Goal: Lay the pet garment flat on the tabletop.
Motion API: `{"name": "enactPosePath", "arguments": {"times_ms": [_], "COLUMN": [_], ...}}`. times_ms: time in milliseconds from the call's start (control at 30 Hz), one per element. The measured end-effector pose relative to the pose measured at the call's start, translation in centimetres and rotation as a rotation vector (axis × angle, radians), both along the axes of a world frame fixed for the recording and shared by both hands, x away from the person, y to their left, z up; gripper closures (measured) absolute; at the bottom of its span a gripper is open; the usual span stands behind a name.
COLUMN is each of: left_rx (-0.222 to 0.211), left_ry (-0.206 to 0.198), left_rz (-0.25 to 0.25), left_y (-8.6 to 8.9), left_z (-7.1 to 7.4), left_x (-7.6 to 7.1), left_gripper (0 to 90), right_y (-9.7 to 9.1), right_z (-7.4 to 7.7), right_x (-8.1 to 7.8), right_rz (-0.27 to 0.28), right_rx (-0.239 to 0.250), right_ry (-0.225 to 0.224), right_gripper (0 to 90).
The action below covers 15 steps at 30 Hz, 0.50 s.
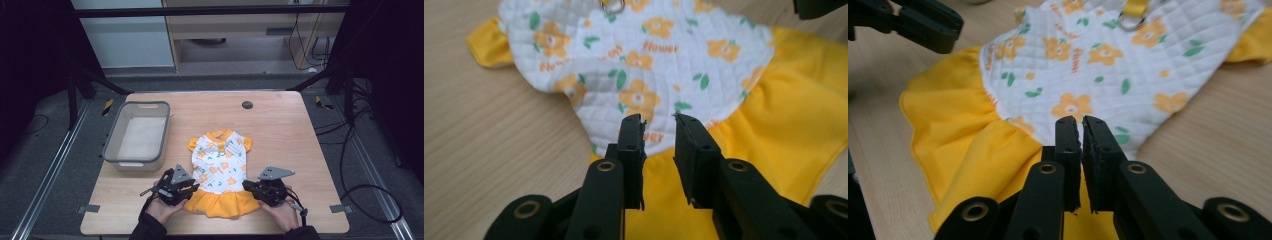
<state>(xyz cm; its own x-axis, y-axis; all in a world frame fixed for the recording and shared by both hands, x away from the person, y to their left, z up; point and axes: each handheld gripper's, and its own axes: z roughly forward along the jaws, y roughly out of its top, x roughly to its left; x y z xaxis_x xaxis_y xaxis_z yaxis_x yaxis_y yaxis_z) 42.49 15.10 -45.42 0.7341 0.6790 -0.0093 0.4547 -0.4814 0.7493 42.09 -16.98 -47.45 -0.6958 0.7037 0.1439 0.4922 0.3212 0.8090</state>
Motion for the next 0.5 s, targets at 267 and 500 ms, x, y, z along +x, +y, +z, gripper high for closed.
{"name": "enactPosePath", "arguments": {"times_ms": [267,500], "left_rx": [-0.078,-0.088], "left_ry": [-0.056,-0.105], "left_rz": [0.069,0.086], "left_y": [1.3,1.8], "left_z": [1.3,2.5], "left_x": [1.0,2.3], "left_gripper": [56.6,45.2], "right_y": [-2.5,-3.6], "right_z": [1.3,2.4], "right_x": [0.7,1.3], "right_rz": [-0.086,-0.136], "right_rx": [0.043,0.06], "right_ry": [-0.043,-0.072], "right_gripper": [71.1,61.8]}}
